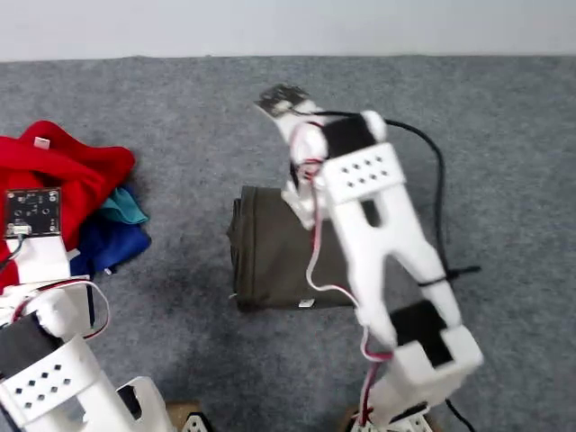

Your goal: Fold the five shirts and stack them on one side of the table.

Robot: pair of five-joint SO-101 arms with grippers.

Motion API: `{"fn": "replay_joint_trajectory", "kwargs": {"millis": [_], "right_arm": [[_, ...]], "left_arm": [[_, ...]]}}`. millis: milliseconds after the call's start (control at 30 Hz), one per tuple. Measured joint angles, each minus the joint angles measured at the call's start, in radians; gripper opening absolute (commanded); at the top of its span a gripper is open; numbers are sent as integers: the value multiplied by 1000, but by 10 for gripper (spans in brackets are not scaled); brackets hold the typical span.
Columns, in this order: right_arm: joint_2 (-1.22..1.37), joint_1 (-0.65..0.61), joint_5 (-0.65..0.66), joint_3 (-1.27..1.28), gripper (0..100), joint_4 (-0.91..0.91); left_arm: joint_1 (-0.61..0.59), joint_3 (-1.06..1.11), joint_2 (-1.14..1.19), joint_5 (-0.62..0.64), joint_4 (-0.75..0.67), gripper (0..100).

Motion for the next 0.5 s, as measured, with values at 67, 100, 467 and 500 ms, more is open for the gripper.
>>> {"fn": "replay_joint_trajectory", "kwargs": {"millis": [67, 100, 467, 500], "right_arm": [[-40, 44, -6, 94, 11, 0], [-51, 69, -6, 140, 11, 0], [-63, 160, -117, 535, 10, -74], [-63, 157, -123, 568, 10, -95]], "left_arm": [[0, 0, 0, 0, 0, 16], [0, 0, 0, 0, 0, 16], [0, 0, 0, 0, 0, 16], [0, 0, 0, 0, 0, 16]]}}
